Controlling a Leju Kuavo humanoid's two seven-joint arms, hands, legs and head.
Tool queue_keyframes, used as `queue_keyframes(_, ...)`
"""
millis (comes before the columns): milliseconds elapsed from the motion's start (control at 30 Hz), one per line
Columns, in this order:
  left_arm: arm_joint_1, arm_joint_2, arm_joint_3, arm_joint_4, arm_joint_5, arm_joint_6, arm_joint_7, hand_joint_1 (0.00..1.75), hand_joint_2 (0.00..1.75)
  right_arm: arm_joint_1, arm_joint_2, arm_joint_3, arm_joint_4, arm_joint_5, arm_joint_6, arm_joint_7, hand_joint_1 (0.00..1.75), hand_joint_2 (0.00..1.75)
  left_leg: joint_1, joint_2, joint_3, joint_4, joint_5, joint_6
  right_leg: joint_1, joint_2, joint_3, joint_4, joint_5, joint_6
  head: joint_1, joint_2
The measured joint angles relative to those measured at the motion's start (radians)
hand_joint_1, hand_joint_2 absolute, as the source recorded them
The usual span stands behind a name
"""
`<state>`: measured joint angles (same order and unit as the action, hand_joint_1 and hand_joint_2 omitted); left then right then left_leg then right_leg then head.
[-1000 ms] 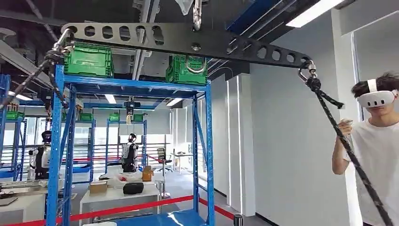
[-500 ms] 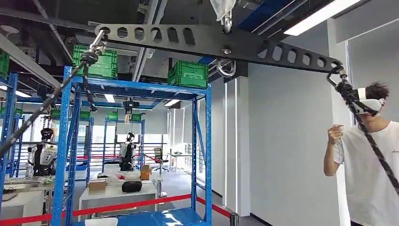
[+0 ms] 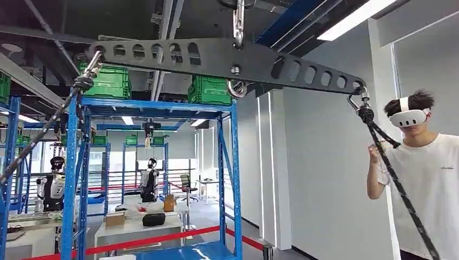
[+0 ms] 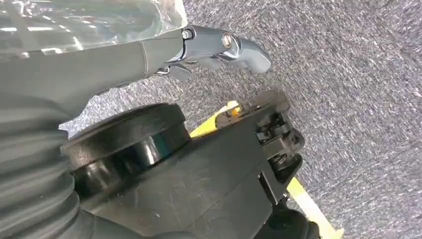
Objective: Take the parts from the cabinet and place them on the table.
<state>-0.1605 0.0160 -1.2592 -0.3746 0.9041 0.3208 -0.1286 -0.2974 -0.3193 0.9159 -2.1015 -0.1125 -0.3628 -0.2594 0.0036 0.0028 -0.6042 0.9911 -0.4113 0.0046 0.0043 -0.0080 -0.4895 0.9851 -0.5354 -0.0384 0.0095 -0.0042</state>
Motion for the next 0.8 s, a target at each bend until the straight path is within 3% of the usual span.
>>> queue_keyframes(233,-0.002,0.001,0.0,0.0,-0.001,-0.001,0.0,0.0,1.75,-0.001,0.0,0.0,0.0,0.0,0.002,-0.002,1.75,1.75,0.0,0.0,-0.001,0.0,-0.005,-0.011,-0.001,0.0,0.0,-0.001,-0.004,0.003,-0.002,0.0)
queue_keyframes(800,-0.002,0.007,0.0,0.0,-0.001,-0.006,0.0,0.0,1.75,-0.001,0.0,0.0,0.0,0.008,0.004,-0.003,1.75,1.75,-0.001,0.0,-0.003,0.001,-0.008,-0.01,-0.002,0.0,0.001,-0.005,-0.005,0.005,-0.004,0.0)
